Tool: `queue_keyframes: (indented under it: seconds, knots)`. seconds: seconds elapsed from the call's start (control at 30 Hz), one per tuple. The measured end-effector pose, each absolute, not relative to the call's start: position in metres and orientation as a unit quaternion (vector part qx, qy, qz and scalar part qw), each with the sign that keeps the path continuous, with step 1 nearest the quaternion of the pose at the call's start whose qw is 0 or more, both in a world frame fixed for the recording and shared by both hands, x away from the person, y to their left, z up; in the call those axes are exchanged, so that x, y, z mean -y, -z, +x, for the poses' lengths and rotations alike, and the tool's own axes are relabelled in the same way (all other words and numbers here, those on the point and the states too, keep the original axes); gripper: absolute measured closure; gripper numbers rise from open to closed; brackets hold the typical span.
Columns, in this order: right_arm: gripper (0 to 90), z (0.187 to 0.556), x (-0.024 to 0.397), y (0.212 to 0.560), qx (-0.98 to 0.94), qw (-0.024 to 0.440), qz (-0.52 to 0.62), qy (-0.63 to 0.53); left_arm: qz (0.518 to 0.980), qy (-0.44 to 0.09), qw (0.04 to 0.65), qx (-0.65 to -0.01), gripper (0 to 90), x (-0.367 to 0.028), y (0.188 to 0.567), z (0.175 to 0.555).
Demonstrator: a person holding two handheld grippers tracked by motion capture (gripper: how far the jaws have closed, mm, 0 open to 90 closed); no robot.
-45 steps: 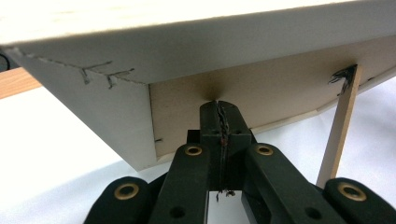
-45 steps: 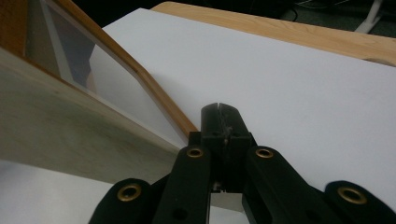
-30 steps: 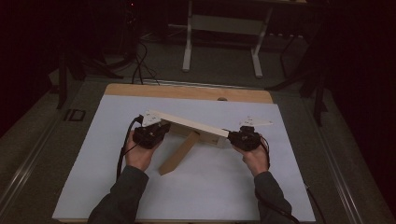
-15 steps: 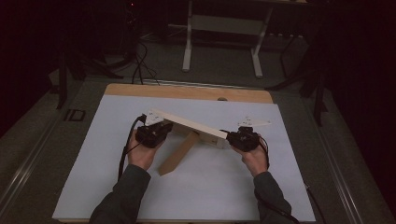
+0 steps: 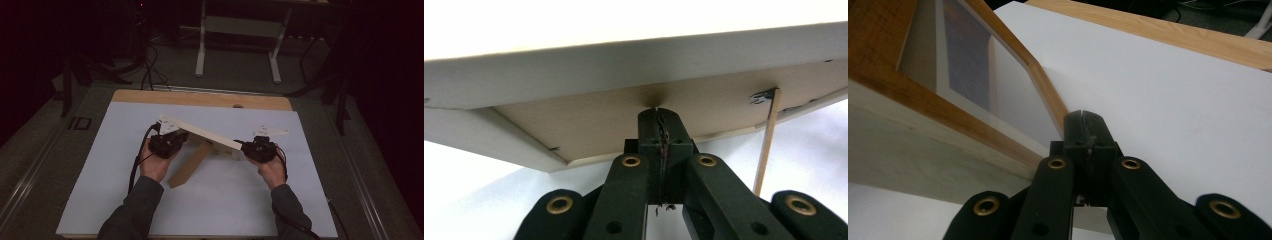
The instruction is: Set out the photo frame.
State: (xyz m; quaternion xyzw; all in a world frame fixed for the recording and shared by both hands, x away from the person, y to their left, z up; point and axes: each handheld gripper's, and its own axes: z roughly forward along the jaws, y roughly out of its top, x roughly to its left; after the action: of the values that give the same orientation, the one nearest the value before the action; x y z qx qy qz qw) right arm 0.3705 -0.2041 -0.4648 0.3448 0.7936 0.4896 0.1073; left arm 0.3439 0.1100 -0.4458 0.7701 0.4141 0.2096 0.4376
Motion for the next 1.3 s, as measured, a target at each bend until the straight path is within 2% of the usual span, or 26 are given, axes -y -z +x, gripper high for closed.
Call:
queue_keyframes:
  seconds: [1.3]
  knots:
    - [90.0, 0.365, 0.194, 0.463, -0.808, 0.106, 0.325, -0.481, 0.779, -0.199, 0.444, -0.394, 90.0, -0.089, 0.439, 0.339]
